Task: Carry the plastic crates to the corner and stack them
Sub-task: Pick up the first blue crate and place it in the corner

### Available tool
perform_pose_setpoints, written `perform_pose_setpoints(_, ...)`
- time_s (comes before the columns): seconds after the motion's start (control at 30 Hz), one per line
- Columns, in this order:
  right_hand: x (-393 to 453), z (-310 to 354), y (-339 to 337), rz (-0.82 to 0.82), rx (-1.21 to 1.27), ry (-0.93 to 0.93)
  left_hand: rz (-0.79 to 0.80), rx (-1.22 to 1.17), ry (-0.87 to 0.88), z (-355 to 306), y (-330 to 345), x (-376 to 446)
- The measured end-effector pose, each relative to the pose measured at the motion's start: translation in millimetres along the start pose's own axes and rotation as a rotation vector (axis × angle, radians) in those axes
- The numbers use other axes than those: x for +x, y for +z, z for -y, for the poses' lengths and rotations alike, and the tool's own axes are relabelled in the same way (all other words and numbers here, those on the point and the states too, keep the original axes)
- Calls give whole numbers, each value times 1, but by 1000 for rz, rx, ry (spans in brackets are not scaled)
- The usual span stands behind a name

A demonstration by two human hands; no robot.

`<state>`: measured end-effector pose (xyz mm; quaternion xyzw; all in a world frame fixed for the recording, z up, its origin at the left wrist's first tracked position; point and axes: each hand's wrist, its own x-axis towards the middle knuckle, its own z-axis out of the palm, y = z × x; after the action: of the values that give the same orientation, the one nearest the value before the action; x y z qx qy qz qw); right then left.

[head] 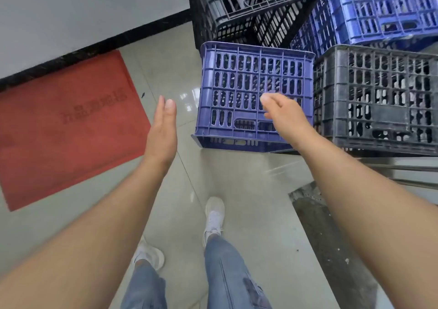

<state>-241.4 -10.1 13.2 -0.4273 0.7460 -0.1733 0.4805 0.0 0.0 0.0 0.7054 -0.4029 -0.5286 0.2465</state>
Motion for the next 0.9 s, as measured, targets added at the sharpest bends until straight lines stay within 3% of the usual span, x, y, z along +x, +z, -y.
perform_pose_setpoints(0.27,18,-32,15,65,-333,-27,-6,-45,-40,35,3,5)
perform_pose_setpoints(0.43,30,-46,30,213,-733,-109,-24,-68,-67,60,2,9)
perform_pose_setpoints(0.6,45,-58,54,339,-963,-117,-23,-87,-96,81,4,17)
perform_pose_setpoints(0.9,52,-76,86,73,-989,-263,-29,-273,-234,113,10,47)
